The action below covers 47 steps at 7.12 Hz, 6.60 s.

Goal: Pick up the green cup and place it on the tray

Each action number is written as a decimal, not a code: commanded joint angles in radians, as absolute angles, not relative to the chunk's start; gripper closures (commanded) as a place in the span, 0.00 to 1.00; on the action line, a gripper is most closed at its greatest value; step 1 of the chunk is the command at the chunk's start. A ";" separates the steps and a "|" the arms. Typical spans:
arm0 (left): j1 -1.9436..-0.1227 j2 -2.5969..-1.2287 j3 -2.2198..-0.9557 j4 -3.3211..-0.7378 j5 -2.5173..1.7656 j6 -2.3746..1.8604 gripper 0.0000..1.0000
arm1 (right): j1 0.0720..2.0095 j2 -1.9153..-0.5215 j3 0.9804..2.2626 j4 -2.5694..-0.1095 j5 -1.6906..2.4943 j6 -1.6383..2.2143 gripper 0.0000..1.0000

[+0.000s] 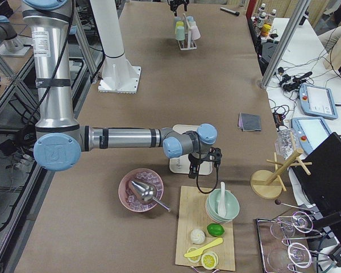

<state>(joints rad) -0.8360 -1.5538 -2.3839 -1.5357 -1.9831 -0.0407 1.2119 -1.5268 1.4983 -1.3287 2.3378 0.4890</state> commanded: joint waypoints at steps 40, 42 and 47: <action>-0.103 -1.445 -2.068 -1.566 -0.518 0.989 0.79 | 0.862 -1.099 1.707 -1.419 2.322 1.047 1.00; -0.104 -1.399 -2.112 -1.565 -0.468 0.994 0.79 | 0.801 -1.028 1.703 -1.417 2.362 1.084 1.00; -0.104 -1.300 -2.242 -1.563 -0.436 0.997 0.78 | 0.709 -0.905 1.513 -1.269 2.355 1.111 1.00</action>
<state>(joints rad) -0.1043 -1.3431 -2.1945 -1.5631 -0.4550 0.9970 0.7244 -0.9253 1.5610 -1.3113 2.3588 1.1025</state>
